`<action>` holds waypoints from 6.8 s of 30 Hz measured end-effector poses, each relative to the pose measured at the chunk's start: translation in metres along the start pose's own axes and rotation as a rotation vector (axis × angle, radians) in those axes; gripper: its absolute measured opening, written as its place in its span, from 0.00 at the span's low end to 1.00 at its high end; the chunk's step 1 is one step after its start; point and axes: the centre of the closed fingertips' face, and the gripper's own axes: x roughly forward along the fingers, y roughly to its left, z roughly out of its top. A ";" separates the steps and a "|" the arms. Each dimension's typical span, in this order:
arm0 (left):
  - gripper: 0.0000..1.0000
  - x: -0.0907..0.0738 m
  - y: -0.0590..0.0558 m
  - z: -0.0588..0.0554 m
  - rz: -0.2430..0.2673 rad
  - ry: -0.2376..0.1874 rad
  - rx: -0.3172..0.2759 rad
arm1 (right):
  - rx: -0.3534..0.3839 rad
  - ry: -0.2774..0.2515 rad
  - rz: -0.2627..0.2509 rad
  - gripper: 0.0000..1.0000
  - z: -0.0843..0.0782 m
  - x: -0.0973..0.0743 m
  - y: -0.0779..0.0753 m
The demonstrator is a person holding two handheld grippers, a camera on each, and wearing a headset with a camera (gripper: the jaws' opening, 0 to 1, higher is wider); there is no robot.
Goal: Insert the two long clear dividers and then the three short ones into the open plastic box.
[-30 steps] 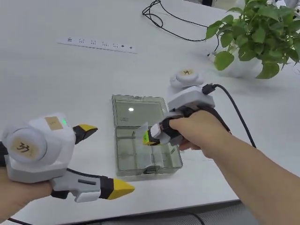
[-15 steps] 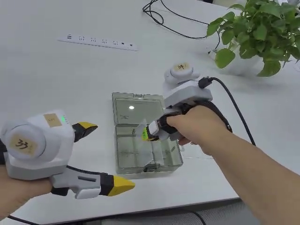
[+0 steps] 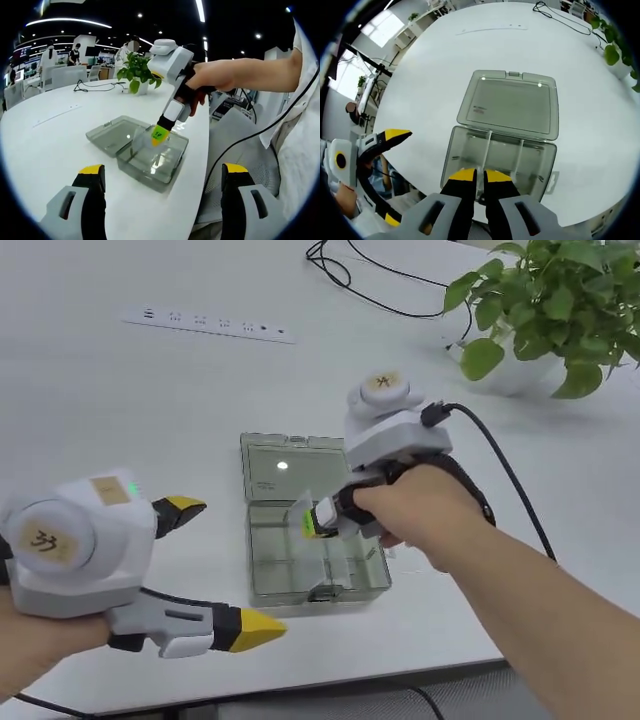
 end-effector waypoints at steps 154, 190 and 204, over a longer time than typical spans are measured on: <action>1.00 -0.010 -0.001 0.007 0.069 0.007 -0.017 | -0.071 -0.188 0.175 0.18 0.005 0.006 0.010; 1.00 -0.024 -0.012 0.030 0.141 -0.040 -0.036 | -0.496 -0.339 0.370 0.53 0.000 -0.081 -0.003; 1.00 -0.024 -0.003 0.026 0.130 -0.017 -0.045 | -0.788 -0.215 0.269 0.61 -0.016 -0.072 -0.060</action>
